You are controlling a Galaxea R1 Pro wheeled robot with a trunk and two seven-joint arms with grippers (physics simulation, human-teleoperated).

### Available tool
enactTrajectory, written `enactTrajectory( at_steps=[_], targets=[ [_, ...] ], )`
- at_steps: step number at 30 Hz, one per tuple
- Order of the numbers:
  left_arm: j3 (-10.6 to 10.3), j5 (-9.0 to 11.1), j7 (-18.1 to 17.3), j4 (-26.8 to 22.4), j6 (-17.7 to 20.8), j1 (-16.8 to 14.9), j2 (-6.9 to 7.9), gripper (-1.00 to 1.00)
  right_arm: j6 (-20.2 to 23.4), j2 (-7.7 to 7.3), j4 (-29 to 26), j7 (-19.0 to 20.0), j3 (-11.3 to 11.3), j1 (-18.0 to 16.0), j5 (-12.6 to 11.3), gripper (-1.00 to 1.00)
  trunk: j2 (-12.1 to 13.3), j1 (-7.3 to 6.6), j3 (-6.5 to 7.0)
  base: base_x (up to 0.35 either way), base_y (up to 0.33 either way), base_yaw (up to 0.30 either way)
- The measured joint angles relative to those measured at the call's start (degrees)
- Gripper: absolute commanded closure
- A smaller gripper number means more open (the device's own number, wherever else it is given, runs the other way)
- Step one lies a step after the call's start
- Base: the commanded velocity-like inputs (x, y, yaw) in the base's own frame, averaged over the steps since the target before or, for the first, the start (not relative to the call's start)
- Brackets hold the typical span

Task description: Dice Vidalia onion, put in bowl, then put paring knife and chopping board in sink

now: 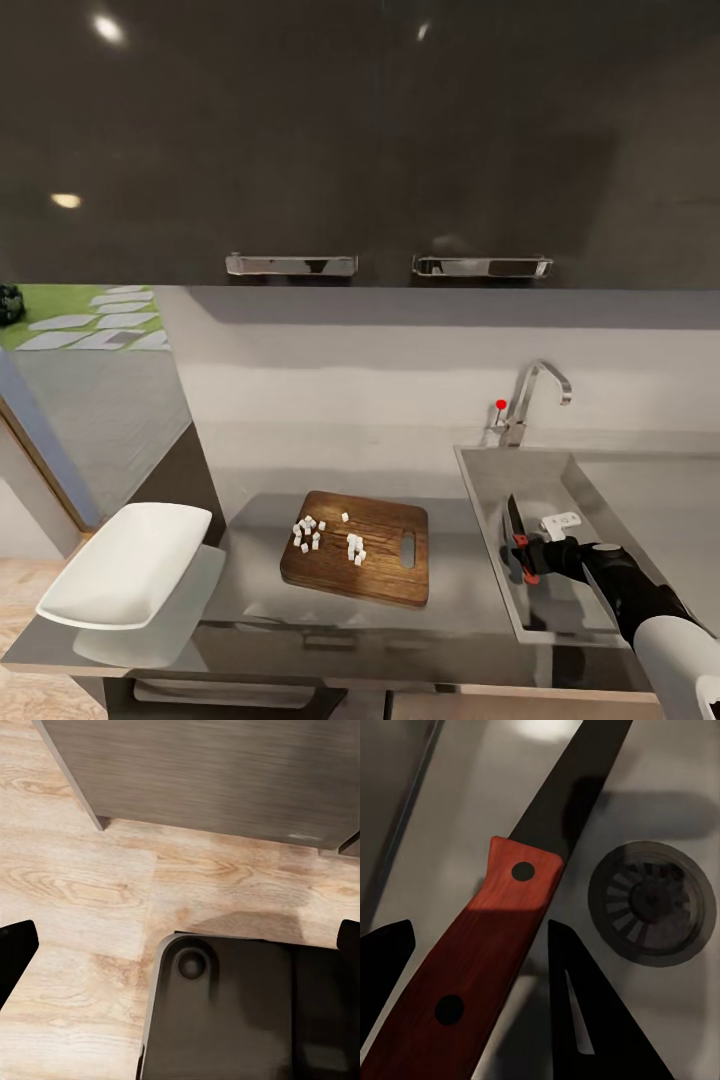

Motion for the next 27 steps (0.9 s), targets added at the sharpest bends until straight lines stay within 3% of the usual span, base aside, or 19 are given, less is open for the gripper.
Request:
enactTrajectory(
  at_steps=[13,14,27],
  targets=[
    [0.0,0.0,0.0,0.1,0.0,0.0,0.00,-1.00,0.0,-0.01,0.0,0.1,-0.1,0.0,0.0,1.00,0.0,0.00,0.00,0.000,0.000,0.000],
    [0.0,0.0,0.0,0.1,0.0,0.0,0.00,-1.00,0.0,-0.01,0.0,0.1,-0.1,0.0,0.0,-1.00,0.0,0.00,0.00,0.000,0.000,0.000],
    [0.0,0.0,0.0,0.1,0.0,0.0,0.00,-1.00,-0.4,-0.01,-0.3,0.2,0.0,0.0,0.0,-1.00,0.0,0.00,0.00,0.000,0.000,0.000]
  ],
)
